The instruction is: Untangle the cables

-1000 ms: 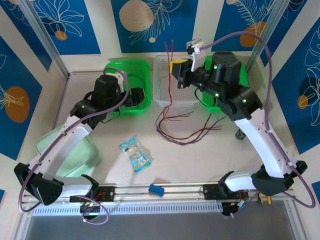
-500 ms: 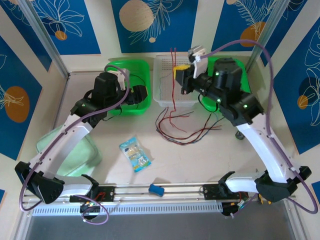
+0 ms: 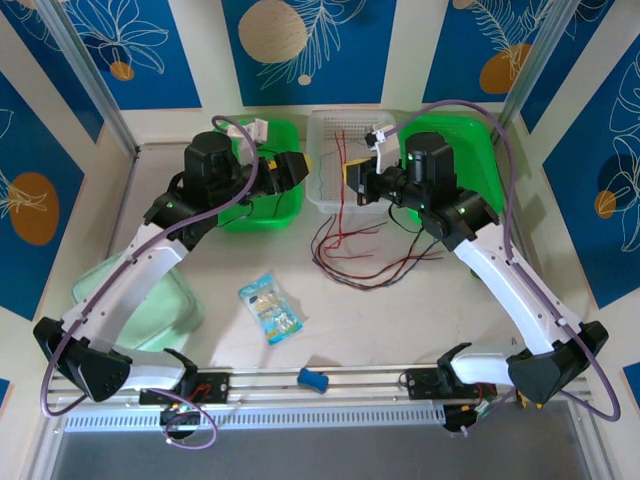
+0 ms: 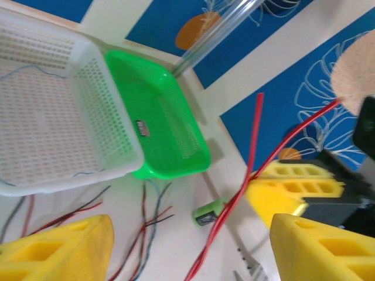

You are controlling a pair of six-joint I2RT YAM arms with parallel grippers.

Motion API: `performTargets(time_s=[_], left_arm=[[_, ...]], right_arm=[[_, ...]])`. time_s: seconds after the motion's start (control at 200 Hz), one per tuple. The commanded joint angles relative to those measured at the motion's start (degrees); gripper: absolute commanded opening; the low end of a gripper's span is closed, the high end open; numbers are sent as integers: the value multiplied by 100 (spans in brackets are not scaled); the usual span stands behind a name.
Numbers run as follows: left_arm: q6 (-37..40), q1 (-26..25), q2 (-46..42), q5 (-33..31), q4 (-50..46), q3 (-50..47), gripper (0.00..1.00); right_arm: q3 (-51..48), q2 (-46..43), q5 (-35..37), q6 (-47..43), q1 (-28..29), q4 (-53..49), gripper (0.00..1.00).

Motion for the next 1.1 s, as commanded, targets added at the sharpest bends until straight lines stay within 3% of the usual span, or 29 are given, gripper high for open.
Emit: performTargets(time_s=[0.0, 0.215, 0.415, 0.775, 0.91, 1.095], left_arm=[[-396, -84, 212, 574, 651, 185, 67], [-374, -277, 506, 624, 691, 501, 60], [-402, -335, 726, 454, 847, 637, 48], [-472, -337, 1037, 457, 953, 934, 42], [-414, -335, 1067, 388, 870, 926, 33], [-385, -338, 1140, 362, 810, 958, 30]], right_arm=[[-131, -90, -690, 368, -160, 357, 0], [-130, -2, -1037, 540, -259, 451, 0], [-58, 85, -1101, 612, -234, 505, 0], [79, 113, -1249, 542, -220, 355, 0], [111, 98, -1275, 539, -223, 356, 0], [236, 113, -1381, 495, -226, 268, 0]])
